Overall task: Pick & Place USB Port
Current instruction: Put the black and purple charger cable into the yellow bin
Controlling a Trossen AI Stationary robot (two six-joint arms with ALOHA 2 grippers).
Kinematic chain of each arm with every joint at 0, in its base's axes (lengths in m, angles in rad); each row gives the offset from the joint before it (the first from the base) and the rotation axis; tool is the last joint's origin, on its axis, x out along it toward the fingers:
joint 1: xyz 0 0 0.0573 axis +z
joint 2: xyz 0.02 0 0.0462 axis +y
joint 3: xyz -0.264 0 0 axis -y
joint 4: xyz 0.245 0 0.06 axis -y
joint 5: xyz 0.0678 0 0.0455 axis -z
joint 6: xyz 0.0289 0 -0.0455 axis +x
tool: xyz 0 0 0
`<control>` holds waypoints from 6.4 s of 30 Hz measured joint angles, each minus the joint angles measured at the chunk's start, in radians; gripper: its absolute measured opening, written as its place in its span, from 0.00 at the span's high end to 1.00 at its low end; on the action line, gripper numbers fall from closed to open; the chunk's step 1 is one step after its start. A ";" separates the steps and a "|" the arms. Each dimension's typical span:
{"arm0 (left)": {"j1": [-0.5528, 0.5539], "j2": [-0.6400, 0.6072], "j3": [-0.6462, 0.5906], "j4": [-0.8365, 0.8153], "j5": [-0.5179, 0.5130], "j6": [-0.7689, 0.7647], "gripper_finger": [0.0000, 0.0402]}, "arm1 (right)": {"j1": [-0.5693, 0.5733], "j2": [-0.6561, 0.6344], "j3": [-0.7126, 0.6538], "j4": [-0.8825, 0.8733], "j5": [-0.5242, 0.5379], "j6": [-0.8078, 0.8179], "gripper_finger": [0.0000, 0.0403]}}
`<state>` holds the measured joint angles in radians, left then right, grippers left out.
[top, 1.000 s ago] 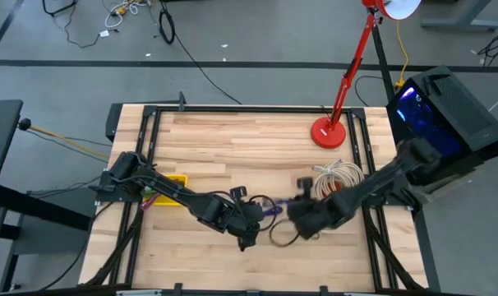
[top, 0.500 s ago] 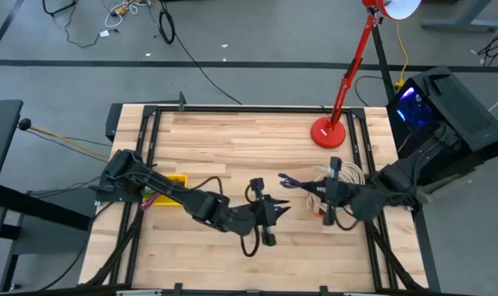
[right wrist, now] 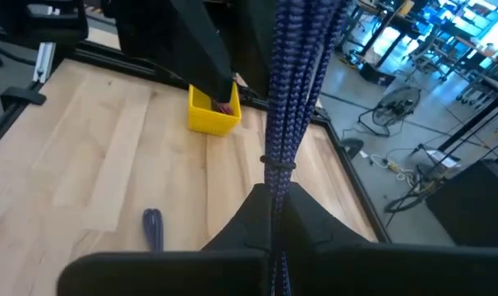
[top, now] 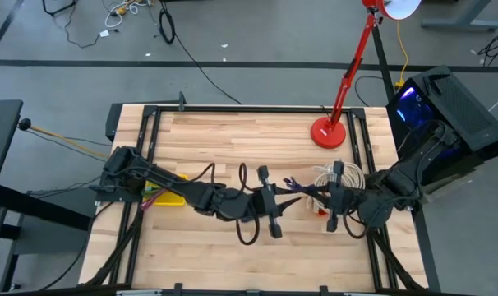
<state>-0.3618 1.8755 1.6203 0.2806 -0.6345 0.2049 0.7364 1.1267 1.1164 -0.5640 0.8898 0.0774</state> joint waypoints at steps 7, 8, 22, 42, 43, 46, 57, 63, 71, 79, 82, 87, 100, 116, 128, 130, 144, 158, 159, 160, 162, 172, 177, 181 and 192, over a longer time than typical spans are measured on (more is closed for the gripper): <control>0.011 0.000 0.000 -0.009 0.007 -0.014 0.81 | 0.001 -0.026 0.000 0.010 0.011 -0.022 0.99; 0.011 0.000 0.000 -0.019 -0.006 -0.014 0.81 | 0.001 -0.034 0.000 0.013 0.011 -0.025 0.99; 0.013 0.000 0.000 0.033 0.021 -0.011 0.81 | 0.011 -0.050 0.000 0.041 -0.017 -0.033 0.99; 0.021 0.000 -0.001 0.064 0.064 -0.007 0.96 | 0.009 -0.007 0.001 0.065 -0.025 -0.060 0.99; 0.021 0.000 -0.001 0.061 0.051 -0.006 0.96 | 0.008 -0.007 0.001 0.065 -0.025 -0.060 0.99; 0.021 0.000 0.001 0.054 0.011 -0.001 0.96 | 0.008 -0.006 0.001 0.064 -0.008 -0.056 0.98; 0.013 -0.021 0.000 -0.155 -0.235 -0.009 0.96 | 0.011 -0.027 0.001 0.048 0.017 -0.034 0.74; -0.022 -0.104 0.000 -0.575 -0.459 -0.227 0.96 | 0.012 -0.063 0.001 -0.015 0.029 0.068 0.69; -0.151 -0.241 0.000 -1.506 -0.567 -1.050 0.96 | 0.046 -0.072 0.001 -0.192 -0.002 0.263 0.71; -0.229 -0.265 -0.063 -1.843 -0.402 -1.463 0.97 | 0.085 -0.072 0.001 -0.179 -0.003 0.281 0.76; -0.218 -0.268 -0.140 -1.851 -0.325 -1.511 0.97 | 0.096 -0.070 0.001 -0.168 -0.017 0.290 0.78; -0.199 -0.269 -0.280 -1.851 -0.185 -1.594 0.97 | 0.116 -0.063 0.001 -0.169 -0.018 0.299 0.80; -0.228 -0.369 -0.434 -1.851 -0.067 -1.771 0.97 | 0.121 -0.041 0.001 -0.179 -0.018 0.307 0.81; -0.219 -0.452 -0.589 -1.851 0.077 -2.027 0.97 | 0.121 -0.019 0.001 -0.187 -0.043 0.299 0.81; -0.218 -0.452 -0.594 -1.852 0.082 -2.079 0.97 | 0.121 -0.019 0.001 -0.187 -0.042 0.299 0.81; -0.218 -0.452 -0.594 -1.852 0.082 -2.080 0.97 | 0.121 -0.019 0.001 -0.187 -0.042 0.299 0.81; -0.217 -0.452 -0.594 -1.852 0.113 -2.082 0.97 | 0.121 -0.020 0.001 -0.185 -0.044 0.301 0.81; -0.214 -0.451 -0.661 -1.787 0.113 -2.081 0.90 | 0.121 -0.020 0.001 -0.185 -0.045 0.303 0.81; -0.214 -0.451 -0.661 -1.770 0.104 -2.076 0.89 | 0.121 -0.020 0.001 -0.185 -0.044 0.303 0.81; -0.214 -0.451 -0.661 -1.748 0.087 -2.065 0.89 | 0.121 -0.020 0.001 -0.185 -0.044 0.303 0.81; -0.214 -0.451 -0.661 -1.704 0.056 -2.031 0.89 | 0.121 -0.020 0.001 -0.185 -0.044 0.299 0.81; -0.207 -0.451 -0.661 -1.675 0.079 -1.980 0.88 | 0.121 -0.020 0.001 -0.185 -0.045 0.299 0.81; -0.207 -0.451 -0.661 -1.670 0.061 -1.980 0.83 | 0.121 -0.020 0.001 -0.185 -0.045 0.299 0.81; -0.207 -0.451 -0.661 -1.669 0.059 -1.989 0.71 | 0.121 -0.020 0.001 -0.185 -0.045 0.299 0.81; -0.207 -0.451 -0.661 -1.651 0.048 -1.992 0.53 | 0.121 -0.020 0.001 -0.185 -0.045 0.299 0.81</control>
<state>-0.5686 1.4246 0.9592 -1.3705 -0.5863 -1.7872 0.8574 1.1069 1.1172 -0.7486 0.8452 0.3767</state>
